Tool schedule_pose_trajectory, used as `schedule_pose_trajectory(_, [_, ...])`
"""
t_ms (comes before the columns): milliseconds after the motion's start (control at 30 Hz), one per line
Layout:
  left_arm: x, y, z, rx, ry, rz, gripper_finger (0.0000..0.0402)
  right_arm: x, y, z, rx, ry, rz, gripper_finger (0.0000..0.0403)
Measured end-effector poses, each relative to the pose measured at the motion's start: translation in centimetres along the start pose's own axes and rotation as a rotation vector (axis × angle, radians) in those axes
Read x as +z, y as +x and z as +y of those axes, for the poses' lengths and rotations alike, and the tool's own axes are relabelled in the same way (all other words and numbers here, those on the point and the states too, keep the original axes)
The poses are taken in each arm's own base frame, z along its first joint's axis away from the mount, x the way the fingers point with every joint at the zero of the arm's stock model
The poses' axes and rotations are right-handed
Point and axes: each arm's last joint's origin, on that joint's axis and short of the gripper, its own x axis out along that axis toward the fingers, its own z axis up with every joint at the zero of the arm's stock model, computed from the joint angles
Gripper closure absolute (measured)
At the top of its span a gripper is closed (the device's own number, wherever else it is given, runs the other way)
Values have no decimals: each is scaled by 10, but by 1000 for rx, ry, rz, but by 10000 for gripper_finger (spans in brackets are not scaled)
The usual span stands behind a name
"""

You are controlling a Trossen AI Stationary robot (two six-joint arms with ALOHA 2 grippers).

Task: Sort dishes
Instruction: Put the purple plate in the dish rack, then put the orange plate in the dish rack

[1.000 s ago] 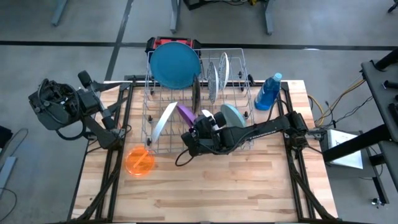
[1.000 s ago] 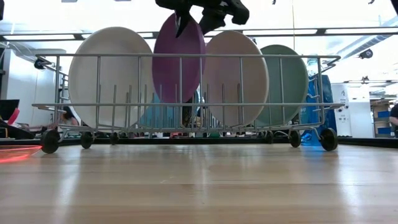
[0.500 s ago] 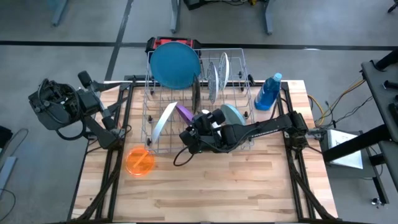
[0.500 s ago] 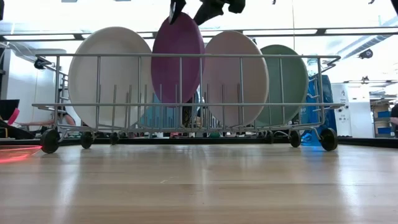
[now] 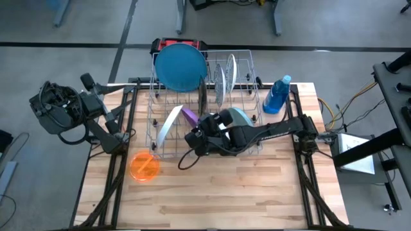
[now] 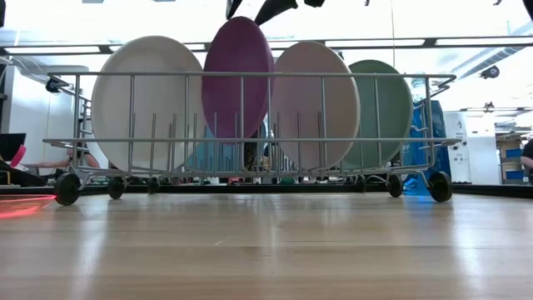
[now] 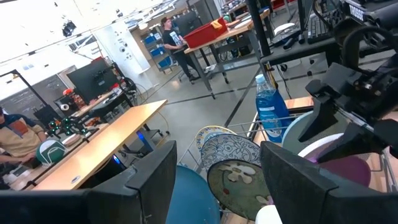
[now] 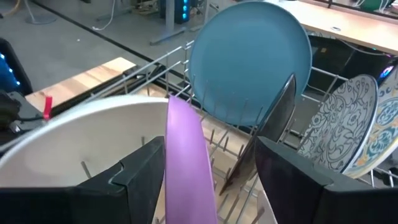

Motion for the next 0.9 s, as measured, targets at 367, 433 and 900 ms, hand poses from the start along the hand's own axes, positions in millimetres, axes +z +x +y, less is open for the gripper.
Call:
schedule_pose_trajectory(367, [0,0,-1,-15,-3,1,182,7,17,-9,-8,40,27,188])
schedule_pose_trajectory(433, [-1,0,-1,-15,2,2,182,7,16,-8,-7,41,26,195])
schedule_pose_trajectory(900, [-1,0,-1,-25,7,5,182,6,16,-8,-4,18,28,200])
